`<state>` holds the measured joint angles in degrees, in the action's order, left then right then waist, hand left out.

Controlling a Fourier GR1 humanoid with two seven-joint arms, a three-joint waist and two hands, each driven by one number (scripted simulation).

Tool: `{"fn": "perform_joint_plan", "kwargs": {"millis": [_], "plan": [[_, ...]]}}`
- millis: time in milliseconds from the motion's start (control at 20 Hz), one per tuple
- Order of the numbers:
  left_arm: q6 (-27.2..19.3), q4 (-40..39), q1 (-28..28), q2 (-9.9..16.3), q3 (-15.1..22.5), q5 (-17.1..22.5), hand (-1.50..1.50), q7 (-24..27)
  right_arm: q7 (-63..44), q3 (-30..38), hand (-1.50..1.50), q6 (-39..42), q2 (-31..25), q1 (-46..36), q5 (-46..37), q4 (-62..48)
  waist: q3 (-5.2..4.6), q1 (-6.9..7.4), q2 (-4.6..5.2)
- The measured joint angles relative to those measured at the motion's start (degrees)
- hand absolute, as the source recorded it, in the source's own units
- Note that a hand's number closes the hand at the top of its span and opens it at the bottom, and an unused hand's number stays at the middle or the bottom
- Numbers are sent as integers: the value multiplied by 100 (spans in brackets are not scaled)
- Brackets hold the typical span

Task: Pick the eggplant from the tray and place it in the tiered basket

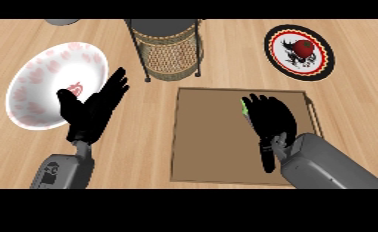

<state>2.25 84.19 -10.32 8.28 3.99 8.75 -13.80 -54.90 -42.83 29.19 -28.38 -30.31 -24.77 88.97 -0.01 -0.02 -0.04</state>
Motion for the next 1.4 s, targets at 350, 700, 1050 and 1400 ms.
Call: {"fn": "perform_joint_plan", "kwargs": {"millis": [350, 700, 1050, 1400], "plan": [[-19, 91, 19, -112, -21, -115, 0, -29, 355, 501, -150, 195, 261, 305, -586, -235, 1, 11, 1], [48, 192, 197, -205, -9, -197, 0, -18, 826, 963, -150, 209, 526, 467, -1260, -777, 2, 18, 5], [116, 140, 173, -241, -99, -289, 0, 56, 1434, 1239, -150, -22, 783, 739, -1955, -1345, 1, 17, 5], [98, 285, 108, -308, -119, -360, 0, -134, 1953, 1514, 150, 25, 1101, 728, -2342, -1828, -21, 16, -21]]}}
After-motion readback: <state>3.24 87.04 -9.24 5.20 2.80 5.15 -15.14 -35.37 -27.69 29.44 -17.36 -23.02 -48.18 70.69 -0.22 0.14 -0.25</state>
